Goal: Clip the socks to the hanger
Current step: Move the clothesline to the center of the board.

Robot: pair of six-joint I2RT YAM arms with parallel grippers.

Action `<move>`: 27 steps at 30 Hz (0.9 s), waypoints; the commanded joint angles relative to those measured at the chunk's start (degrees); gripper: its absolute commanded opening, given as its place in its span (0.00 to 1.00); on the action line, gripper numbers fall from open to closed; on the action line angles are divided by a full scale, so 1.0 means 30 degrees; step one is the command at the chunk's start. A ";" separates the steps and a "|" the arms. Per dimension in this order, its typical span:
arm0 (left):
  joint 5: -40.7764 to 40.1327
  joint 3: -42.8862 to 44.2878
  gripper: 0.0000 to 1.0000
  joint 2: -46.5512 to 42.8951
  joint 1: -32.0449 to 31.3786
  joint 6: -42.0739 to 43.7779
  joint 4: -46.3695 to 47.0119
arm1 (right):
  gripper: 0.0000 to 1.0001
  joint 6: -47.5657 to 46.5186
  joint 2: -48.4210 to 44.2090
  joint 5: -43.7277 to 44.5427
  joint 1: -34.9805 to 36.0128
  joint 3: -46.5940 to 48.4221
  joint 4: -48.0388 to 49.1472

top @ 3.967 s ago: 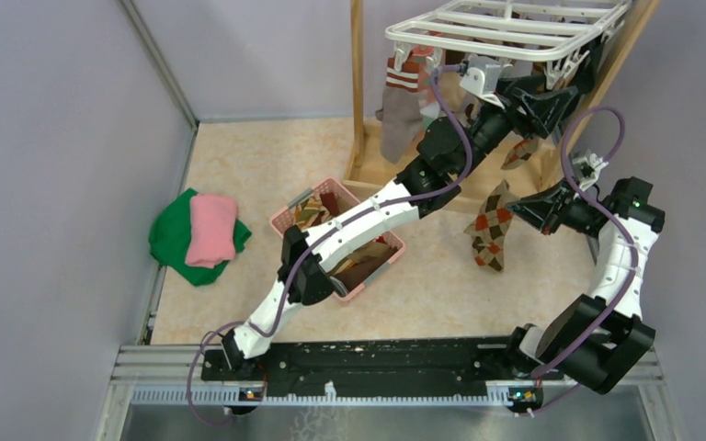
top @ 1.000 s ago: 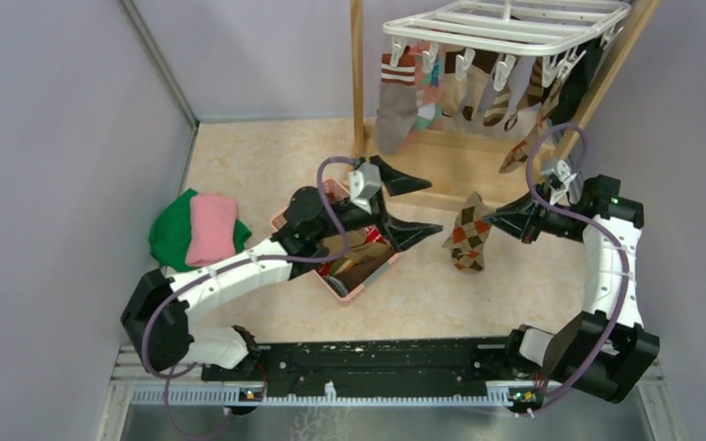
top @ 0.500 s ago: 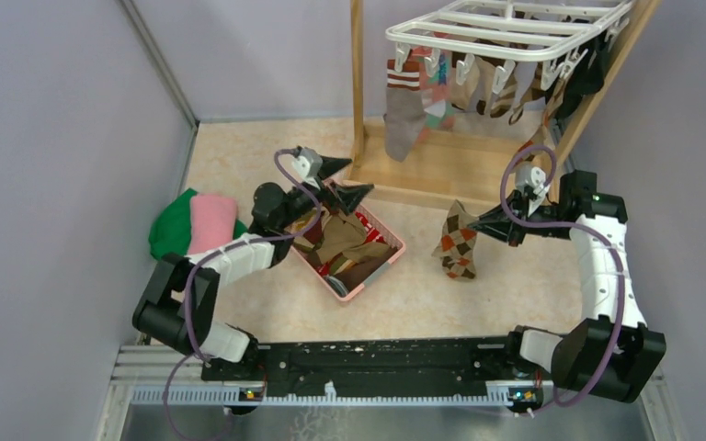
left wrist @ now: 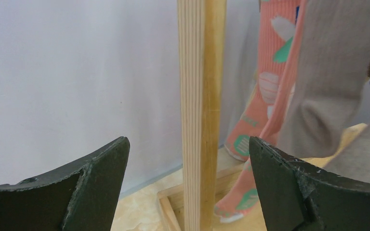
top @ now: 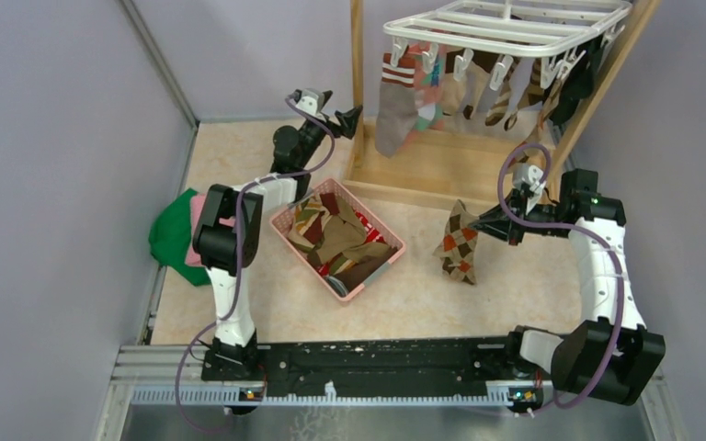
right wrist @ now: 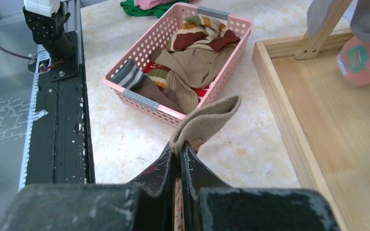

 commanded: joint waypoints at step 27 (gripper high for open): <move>-0.8651 0.1767 0.07 0.0913 -0.1809 0.4083 0.2171 | 0.00 -0.0147 -0.0011 -0.0211 -0.0030 0.0171 -0.0069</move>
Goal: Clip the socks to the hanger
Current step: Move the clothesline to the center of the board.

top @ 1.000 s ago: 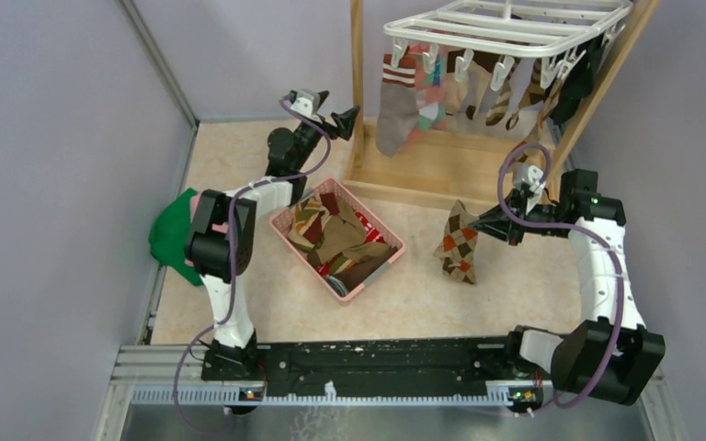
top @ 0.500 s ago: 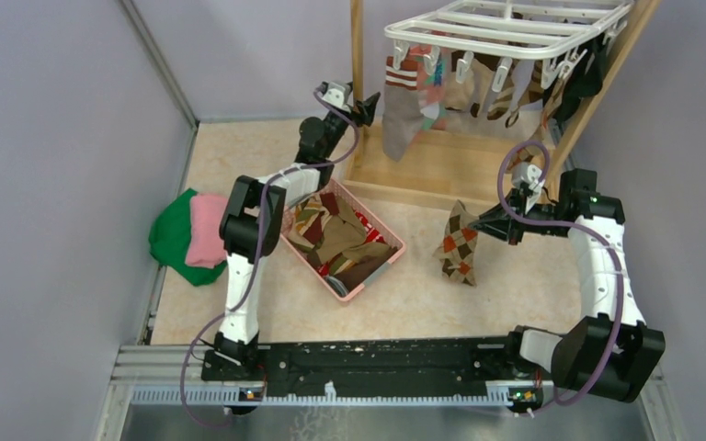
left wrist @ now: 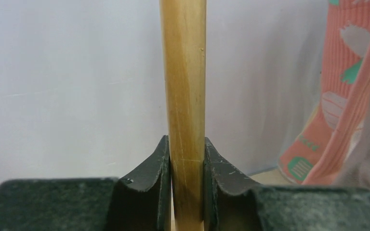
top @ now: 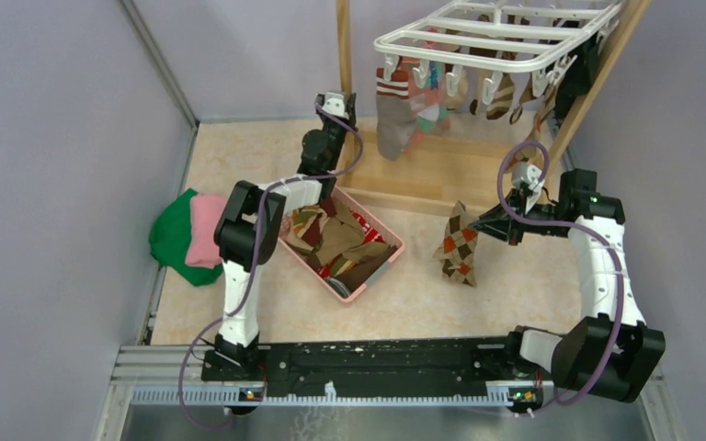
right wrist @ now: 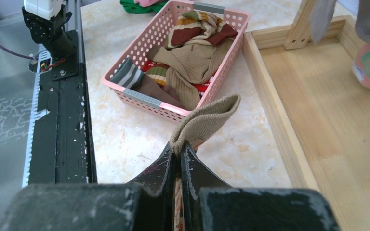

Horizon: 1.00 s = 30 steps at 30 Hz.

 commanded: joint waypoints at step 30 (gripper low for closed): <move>-0.4439 -1.3345 0.97 -1.4860 0.0836 -0.3120 -0.1978 | 0.00 -0.0387 -0.0618 -0.0384 -0.0033 0.0168 -0.0259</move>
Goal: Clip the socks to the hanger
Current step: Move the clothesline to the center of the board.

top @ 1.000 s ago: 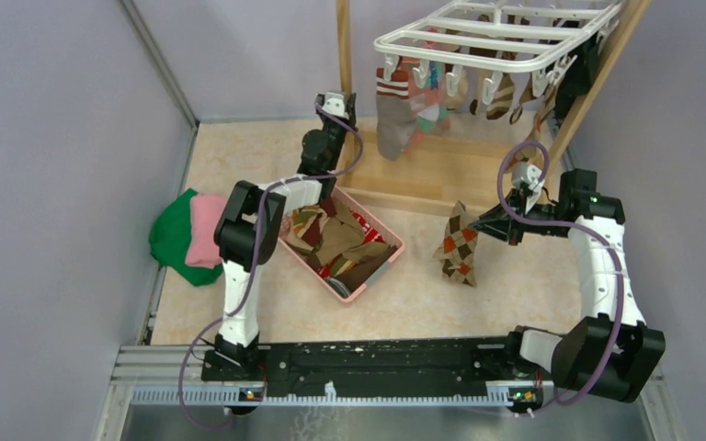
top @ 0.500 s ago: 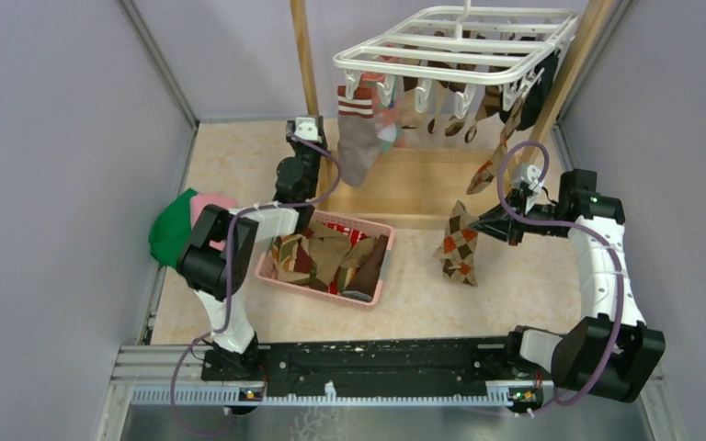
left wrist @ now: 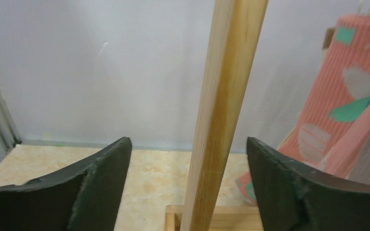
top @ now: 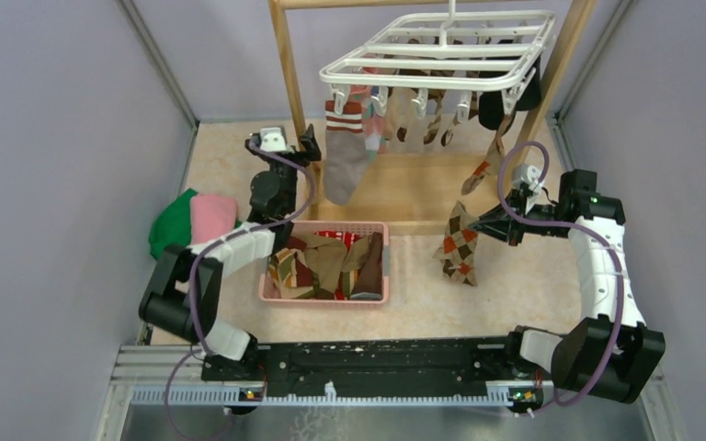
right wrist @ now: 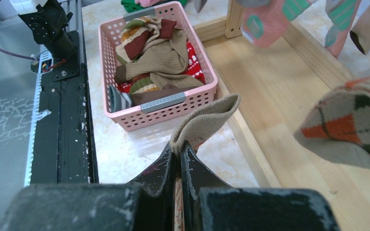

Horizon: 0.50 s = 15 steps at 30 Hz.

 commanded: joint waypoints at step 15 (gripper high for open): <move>1.4922 0.1308 0.85 -1.1782 -0.1793 -1.2579 -1.2462 | 0.00 0.3579 -0.0862 0.0848 -0.0014 -0.0276 0.2954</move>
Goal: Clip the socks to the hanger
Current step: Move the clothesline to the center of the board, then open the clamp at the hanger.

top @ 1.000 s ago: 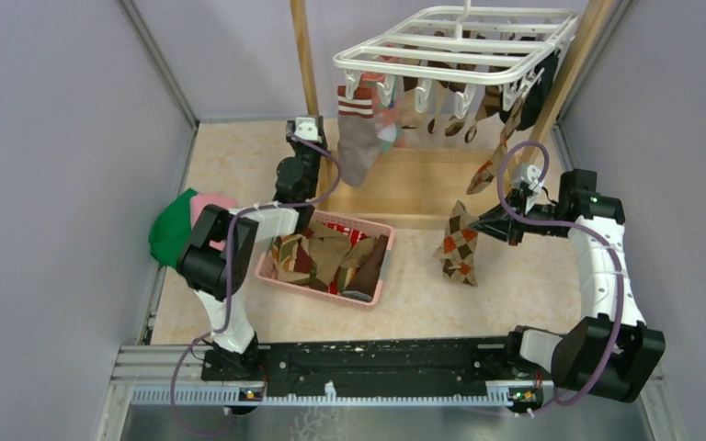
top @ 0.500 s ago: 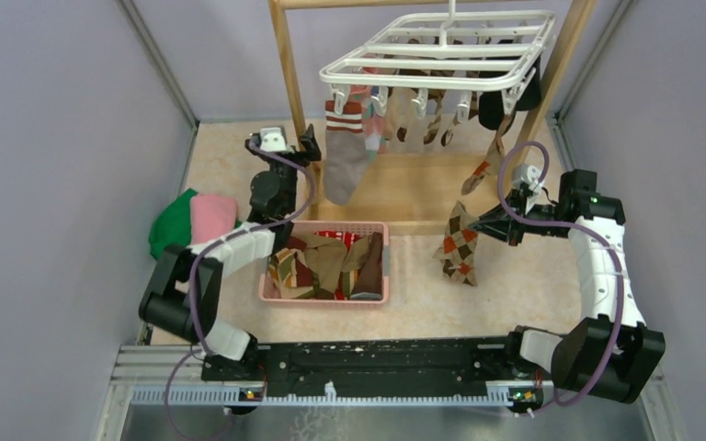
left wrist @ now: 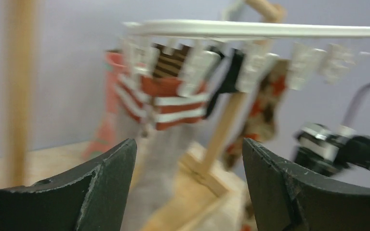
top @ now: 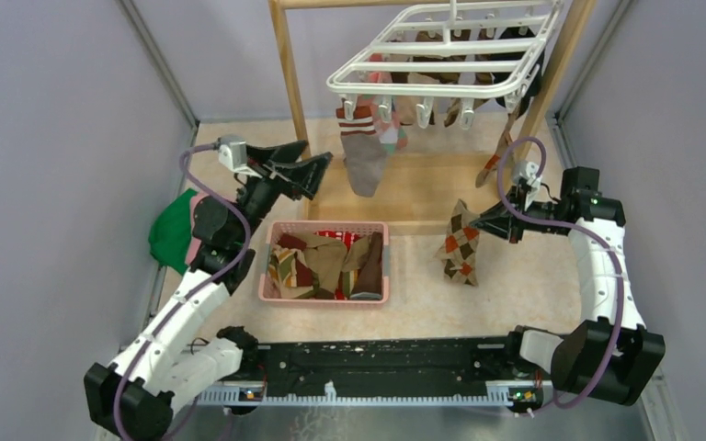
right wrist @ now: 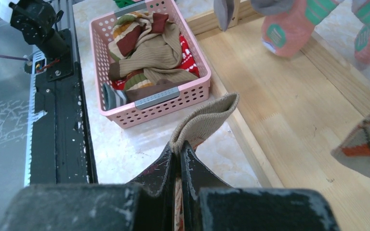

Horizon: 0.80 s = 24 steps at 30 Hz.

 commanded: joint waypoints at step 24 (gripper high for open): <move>-1.0359 2.0201 0.89 1.2677 -1.7548 0.7928 -0.7750 | 0.00 0.5497 -0.0904 0.1759 0.0271 -0.0483 0.4261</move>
